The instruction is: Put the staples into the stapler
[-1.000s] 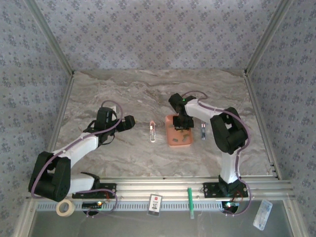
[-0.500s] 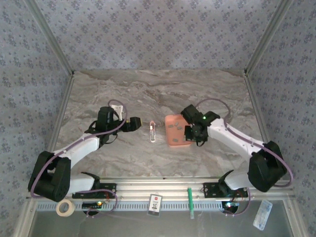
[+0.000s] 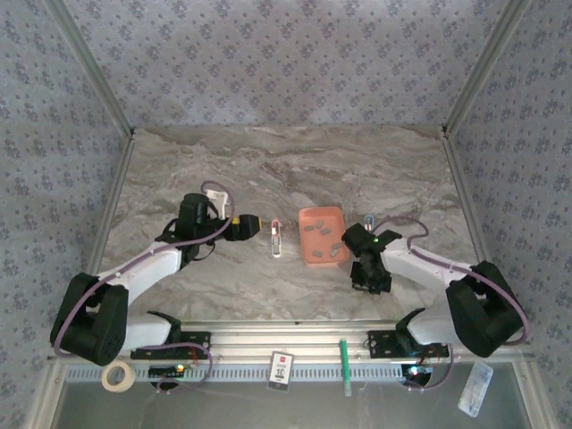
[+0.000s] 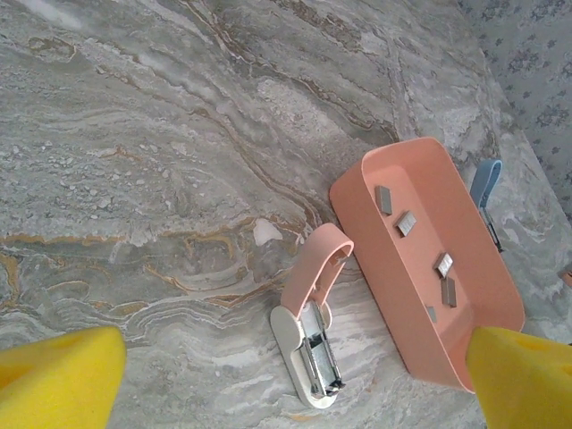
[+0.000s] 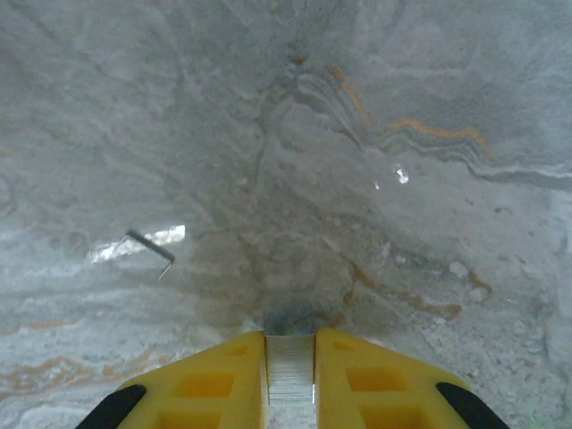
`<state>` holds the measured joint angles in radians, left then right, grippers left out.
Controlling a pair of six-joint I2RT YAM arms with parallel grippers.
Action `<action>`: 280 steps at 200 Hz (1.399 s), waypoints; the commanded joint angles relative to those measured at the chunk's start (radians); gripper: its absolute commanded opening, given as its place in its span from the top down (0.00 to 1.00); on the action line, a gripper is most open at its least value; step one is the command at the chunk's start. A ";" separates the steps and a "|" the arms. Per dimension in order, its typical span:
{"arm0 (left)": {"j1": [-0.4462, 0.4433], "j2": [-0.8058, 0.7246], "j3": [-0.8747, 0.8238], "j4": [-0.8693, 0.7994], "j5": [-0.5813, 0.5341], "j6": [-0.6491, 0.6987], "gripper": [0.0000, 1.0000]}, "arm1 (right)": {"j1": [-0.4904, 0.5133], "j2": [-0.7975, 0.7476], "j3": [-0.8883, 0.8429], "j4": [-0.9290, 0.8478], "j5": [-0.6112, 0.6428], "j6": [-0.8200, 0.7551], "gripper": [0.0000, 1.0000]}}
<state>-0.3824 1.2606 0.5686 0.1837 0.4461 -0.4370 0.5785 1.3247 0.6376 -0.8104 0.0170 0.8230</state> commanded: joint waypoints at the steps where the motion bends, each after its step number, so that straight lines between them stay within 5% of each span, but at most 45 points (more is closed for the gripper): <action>1: -0.007 -0.008 0.001 0.014 0.016 0.018 0.02 | -0.022 0.033 -0.013 0.037 -0.027 -0.011 0.80; 61: -0.012 -0.006 0.003 0.016 0.014 0.018 0.02 | -0.048 0.063 0.039 -0.001 -0.039 -0.039 0.72; 204: -0.017 -0.015 0.000 0.011 0.006 0.023 0.02 | -0.093 0.095 0.079 -0.002 -0.016 -0.075 0.80; 280: -0.017 -0.017 0.002 0.013 0.006 0.023 0.02 | -0.116 -0.061 0.152 0.021 0.167 -0.138 0.82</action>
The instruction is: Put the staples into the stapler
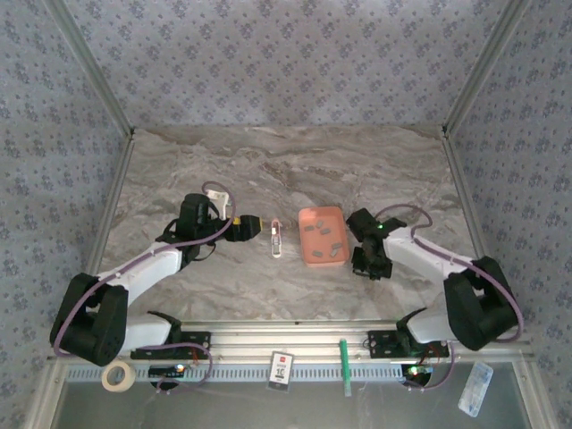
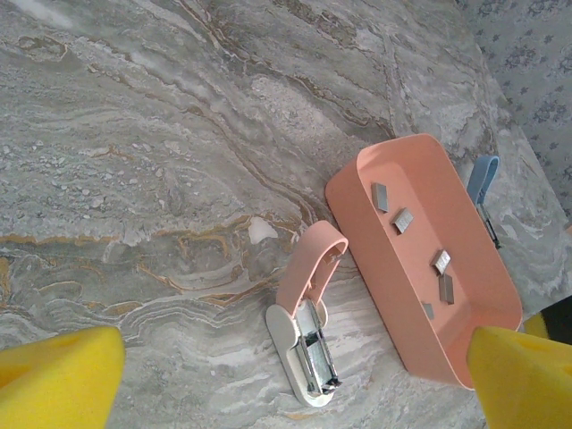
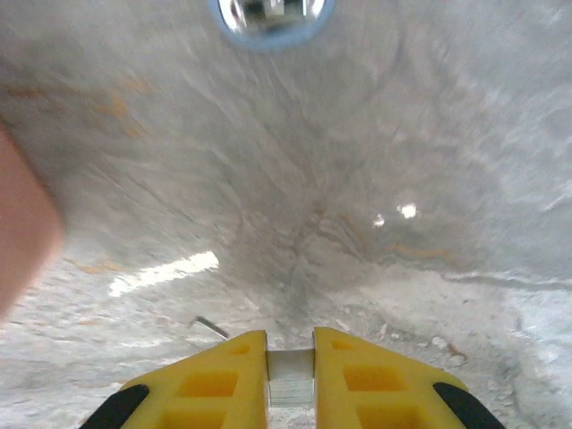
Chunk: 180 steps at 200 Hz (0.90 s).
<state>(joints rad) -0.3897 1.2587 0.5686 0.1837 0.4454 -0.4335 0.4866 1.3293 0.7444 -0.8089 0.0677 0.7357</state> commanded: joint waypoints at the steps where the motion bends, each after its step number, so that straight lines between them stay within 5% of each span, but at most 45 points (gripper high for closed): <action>1: -0.010 -0.015 0.002 0.013 0.007 0.019 0.02 | -0.026 -0.067 0.045 0.021 0.119 -0.054 0.82; 69: -0.010 -0.010 0.004 0.014 0.007 0.018 0.02 | -0.172 -0.045 0.047 0.203 0.084 -0.211 0.82; 180: -0.010 0.008 0.016 0.007 0.010 0.018 0.02 | -0.168 0.095 0.084 0.272 0.106 -0.317 0.82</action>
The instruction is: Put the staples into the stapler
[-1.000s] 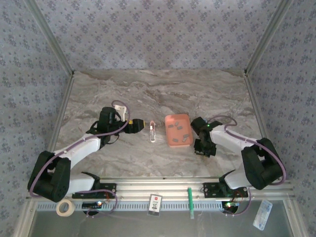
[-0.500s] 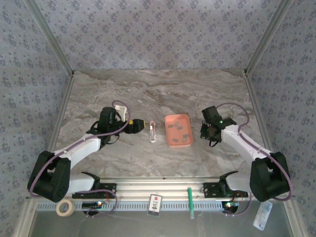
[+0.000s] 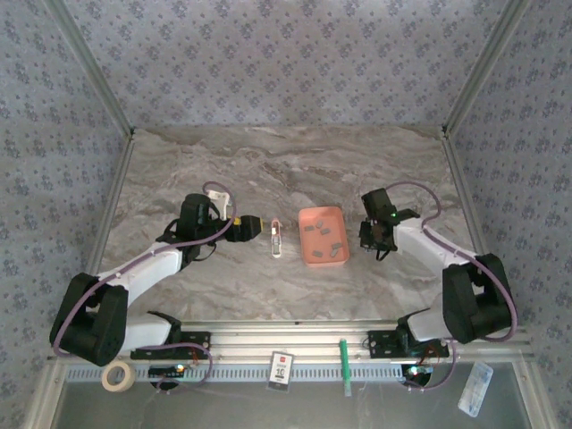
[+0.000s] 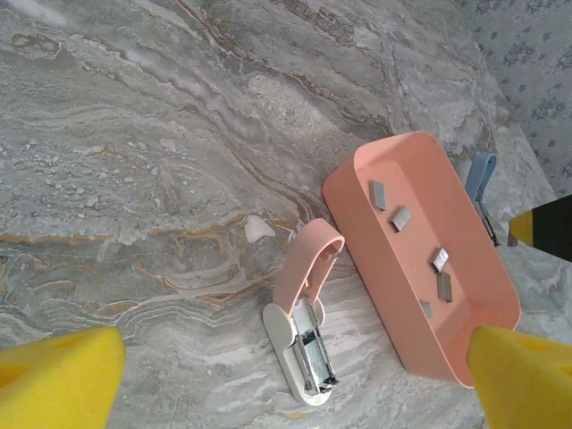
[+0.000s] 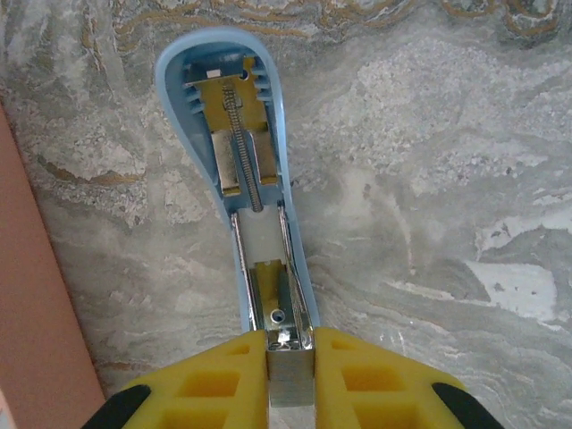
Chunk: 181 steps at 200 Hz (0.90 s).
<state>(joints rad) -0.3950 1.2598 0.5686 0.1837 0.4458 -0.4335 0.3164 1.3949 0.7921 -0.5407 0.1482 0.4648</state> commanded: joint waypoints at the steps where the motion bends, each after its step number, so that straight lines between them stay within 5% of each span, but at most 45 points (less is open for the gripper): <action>1: -0.004 0.007 0.016 0.008 0.010 0.018 0.02 | 0.001 0.031 0.036 0.005 0.024 -0.047 0.82; 181: -0.004 0.012 0.021 -0.001 0.011 0.024 0.02 | 0.055 0.150 0.140 -0.097 0.071 -0.103 0.82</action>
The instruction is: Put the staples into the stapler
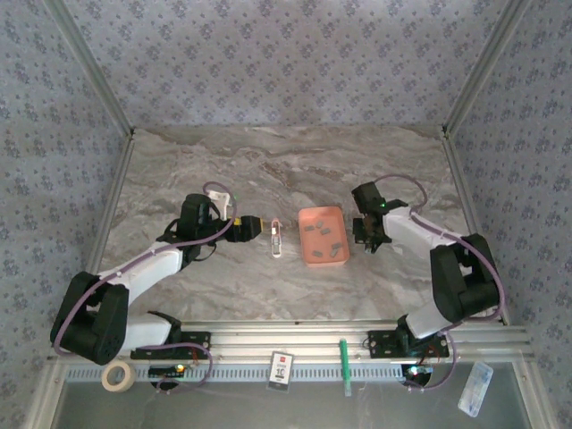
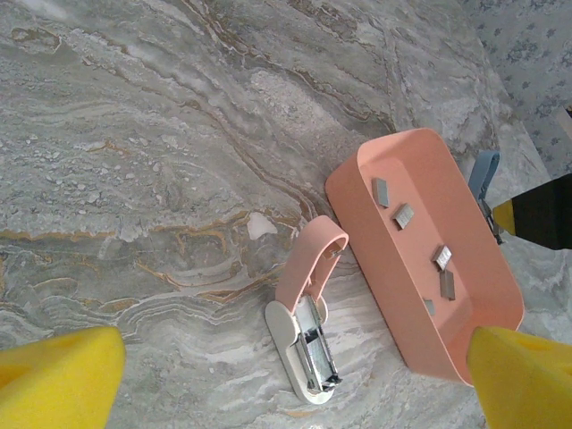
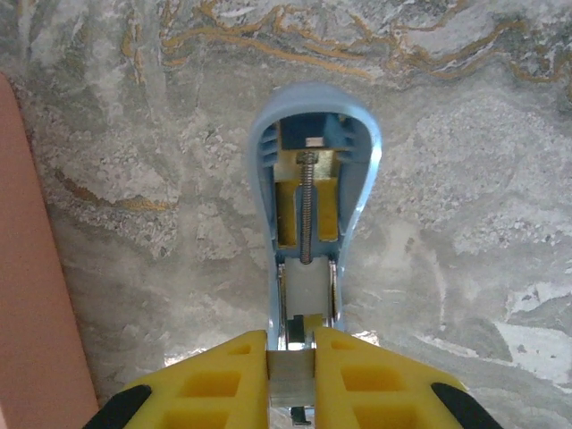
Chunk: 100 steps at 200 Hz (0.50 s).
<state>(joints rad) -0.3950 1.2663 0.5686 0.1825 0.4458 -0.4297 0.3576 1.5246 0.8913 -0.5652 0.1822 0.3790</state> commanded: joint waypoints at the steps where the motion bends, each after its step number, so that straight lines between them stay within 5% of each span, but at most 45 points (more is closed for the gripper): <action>1: -0.004 0.005 0.022 0.000 0.010 0.020 0.02 | 0.014 0.020 0.041 -0.074 0.038 -0.018 0.82; 100: -0.003 0.020 0.034 -0.003 0.016 0.017 0.02 | 0.018 0.032 0.052 -0.124 0.033 0.004 0.83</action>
<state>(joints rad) -0.3950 1.2751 0.5747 0.1806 0.4458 -0.4294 0.3721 1.5600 0.9245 -0.6373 0.1989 0.3733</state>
